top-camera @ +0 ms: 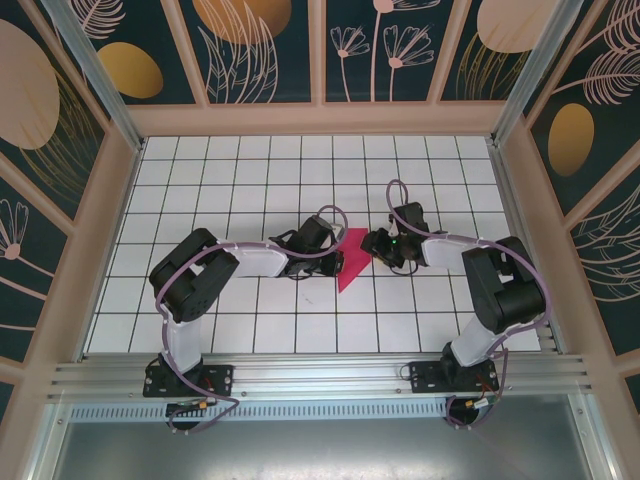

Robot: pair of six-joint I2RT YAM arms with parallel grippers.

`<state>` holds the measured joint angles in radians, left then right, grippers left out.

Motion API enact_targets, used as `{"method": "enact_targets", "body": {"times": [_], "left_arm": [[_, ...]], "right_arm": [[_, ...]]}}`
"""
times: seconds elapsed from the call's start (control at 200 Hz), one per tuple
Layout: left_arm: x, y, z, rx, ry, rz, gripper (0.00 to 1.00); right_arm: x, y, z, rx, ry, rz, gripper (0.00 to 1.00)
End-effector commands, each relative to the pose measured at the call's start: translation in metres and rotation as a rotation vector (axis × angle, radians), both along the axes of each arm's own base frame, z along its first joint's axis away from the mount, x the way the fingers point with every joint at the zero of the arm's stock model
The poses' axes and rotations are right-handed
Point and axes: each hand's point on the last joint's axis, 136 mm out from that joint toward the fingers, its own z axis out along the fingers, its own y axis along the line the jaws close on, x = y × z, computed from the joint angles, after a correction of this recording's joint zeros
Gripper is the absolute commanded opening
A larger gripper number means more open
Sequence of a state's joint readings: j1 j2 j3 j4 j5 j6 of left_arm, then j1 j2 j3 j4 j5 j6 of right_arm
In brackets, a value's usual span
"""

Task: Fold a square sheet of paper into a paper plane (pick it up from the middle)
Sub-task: Third fold the triangle at the center of the table.

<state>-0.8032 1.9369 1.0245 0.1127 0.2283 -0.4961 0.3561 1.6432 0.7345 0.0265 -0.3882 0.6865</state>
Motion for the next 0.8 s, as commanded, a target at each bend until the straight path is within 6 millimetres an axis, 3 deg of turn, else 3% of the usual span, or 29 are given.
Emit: {"method": "enact_targets", "body": {"times": [0.0, 0.796], "left_arm": [[-0.014, 0.015, -0.022, 0.06, 0.072, 0.005, 0.0], [-0.014, 0.018, -0.024, 0.071, 0.072, 0.006, 0.0]], "right_arm": [[0.003, 0.01, 0.006, 0.038, -0.023, 0.033, 0.43], [0.005, 0.009, 0.017, -0.035, -0.04, 0.049, 0.38]]}}
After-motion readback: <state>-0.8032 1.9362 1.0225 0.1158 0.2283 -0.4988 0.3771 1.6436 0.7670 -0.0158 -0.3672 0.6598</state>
